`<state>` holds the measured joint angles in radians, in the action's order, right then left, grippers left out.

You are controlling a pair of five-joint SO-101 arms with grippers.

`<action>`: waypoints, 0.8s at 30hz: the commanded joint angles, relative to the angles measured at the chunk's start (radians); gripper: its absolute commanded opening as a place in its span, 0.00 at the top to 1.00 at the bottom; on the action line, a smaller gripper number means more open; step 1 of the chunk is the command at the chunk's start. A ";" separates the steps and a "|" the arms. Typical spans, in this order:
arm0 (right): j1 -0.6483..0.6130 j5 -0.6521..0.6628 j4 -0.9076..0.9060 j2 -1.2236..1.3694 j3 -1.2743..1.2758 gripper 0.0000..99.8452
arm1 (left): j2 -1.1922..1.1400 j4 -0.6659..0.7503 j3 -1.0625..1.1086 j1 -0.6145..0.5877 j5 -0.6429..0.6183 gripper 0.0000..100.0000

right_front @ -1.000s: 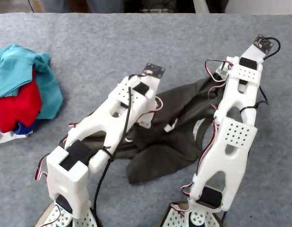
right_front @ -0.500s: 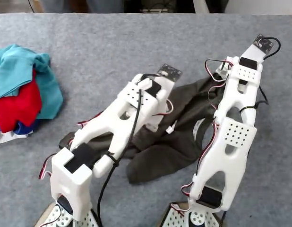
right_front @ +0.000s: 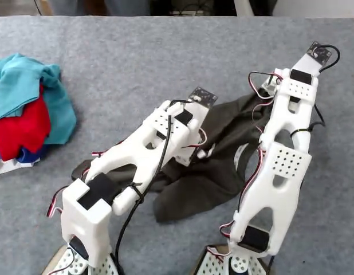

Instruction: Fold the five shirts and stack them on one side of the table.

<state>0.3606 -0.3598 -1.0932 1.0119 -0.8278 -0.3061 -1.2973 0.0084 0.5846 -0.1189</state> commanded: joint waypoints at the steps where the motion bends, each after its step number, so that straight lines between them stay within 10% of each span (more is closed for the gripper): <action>1: 0.014 -0.011 0.008 -0.012 -0.051 0.99 | 0.009 0.012 -0.002 -0.012 -0.002 0.96; 13: 0.014 -0.011 0.008 -0.012 -0.051 0.99 | 0.006 -0.060 -0.232 -0.147 0.100 0.97; 24: -0.031 -0.011 -0.084 -0.048 -0.177 0.99 | -0.069 0.353 -0.395 -0.412 0.190 0.97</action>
<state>0.3575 -0.3598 -1.1254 1.0119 -0.8876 -0.3598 -1.0671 -0.3107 0.2209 0.0560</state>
